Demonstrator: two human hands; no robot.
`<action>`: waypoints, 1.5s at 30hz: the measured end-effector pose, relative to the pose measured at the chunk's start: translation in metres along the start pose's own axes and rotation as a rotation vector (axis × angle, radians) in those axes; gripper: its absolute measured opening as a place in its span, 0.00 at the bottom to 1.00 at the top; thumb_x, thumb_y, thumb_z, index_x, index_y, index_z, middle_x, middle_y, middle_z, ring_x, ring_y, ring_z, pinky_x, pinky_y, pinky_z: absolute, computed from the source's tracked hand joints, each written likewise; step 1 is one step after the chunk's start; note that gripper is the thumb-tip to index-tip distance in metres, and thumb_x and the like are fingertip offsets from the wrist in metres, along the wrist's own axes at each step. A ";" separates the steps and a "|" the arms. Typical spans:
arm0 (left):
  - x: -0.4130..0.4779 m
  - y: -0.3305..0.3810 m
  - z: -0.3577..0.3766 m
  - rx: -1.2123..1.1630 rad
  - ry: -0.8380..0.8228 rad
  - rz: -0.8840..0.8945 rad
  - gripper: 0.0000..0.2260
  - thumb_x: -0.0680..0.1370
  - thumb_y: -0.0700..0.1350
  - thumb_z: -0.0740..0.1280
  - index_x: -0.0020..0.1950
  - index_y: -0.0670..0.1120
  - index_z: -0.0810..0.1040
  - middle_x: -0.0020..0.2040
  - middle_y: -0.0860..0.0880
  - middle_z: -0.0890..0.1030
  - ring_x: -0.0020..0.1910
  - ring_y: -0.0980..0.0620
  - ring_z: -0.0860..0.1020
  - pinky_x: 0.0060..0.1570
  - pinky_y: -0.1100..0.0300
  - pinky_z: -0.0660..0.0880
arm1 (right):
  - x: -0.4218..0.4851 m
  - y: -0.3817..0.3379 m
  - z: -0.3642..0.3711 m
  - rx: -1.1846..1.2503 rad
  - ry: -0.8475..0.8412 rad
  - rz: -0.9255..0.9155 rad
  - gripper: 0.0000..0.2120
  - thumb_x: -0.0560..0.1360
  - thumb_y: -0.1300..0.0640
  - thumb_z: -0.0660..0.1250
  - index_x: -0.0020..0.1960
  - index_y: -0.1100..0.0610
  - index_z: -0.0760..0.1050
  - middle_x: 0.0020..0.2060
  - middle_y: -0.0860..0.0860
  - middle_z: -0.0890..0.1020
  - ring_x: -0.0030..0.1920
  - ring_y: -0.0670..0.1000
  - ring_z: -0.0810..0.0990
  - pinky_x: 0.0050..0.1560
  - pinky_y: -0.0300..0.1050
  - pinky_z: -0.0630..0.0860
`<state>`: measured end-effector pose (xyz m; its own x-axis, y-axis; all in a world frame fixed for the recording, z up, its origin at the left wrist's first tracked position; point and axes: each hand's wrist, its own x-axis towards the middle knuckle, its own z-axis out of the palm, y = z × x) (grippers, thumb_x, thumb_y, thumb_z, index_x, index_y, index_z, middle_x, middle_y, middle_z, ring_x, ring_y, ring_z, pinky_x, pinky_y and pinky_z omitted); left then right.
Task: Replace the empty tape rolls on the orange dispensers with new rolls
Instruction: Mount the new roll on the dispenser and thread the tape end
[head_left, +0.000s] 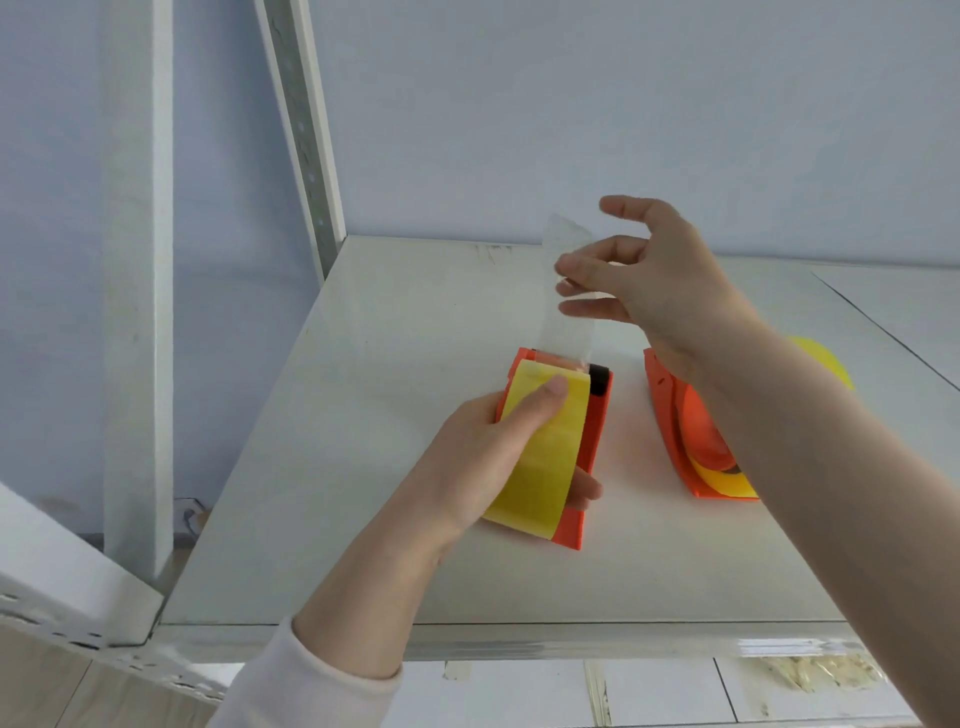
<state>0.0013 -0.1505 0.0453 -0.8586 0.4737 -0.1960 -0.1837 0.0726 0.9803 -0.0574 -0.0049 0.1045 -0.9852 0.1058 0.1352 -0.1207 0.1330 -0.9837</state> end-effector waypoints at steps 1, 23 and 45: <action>0.000 -0.001 0.001 -0.019 0.015 0.021 0.17 0.76 0.56 0.59 0.52 0.45 0.77 0.36 0.46 0.86 0.36 0.49 0.84 0.38 0.57 0.79 | 0.001 0.003 0.000 0.016 0.034 0.009 0.27 0.71 0.67 0.67 0.67 0.60 0.61 0.37 0.52 0.77 0.36 0.48 0.80 0.39 0.41 0.82; -0.005 -0.010 0.012 -0.094 0.177 0.135 0.09 0.76 0.51 0.63 0.45 0.47 0.76 0.29 0.50 0.82 0.27 0.52 0.80 0.33 0.57 0.75 | -0.025 -0.002 -0.030 0.504 -0.207 0.382 0.17 0.73 0.61 0.53 0.59 0.61 0.71 0.45 0.58 0.85 0.45 0.57 0.85 0.46 0.47 0.80; -0.008 -0.004 0.009 -0.074 0.067 0.076 0.08 0.77 0.48 0.60 0.48 0.46 0.76 0.32 0.48 0.84 0.29 0.50 0.82 0.29 0.61 0.75 | -0.033 0.021 -0.013 -0.759 -0.199 -0.279 0.09 0.70 0.50 0.69 0.43 0.55 0.82 0.40 0.49 0.84 0.41 0.44 0.77 0.44 0.37 0.72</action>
<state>0.0131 -0.1467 0.0434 -0.9008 0.4158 -0.1250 -0.1496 -0.0269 0.9884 -0.0258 0.0074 0.0810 -0.9430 -0.1963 0.2686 -0.3187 0.7646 -0.5602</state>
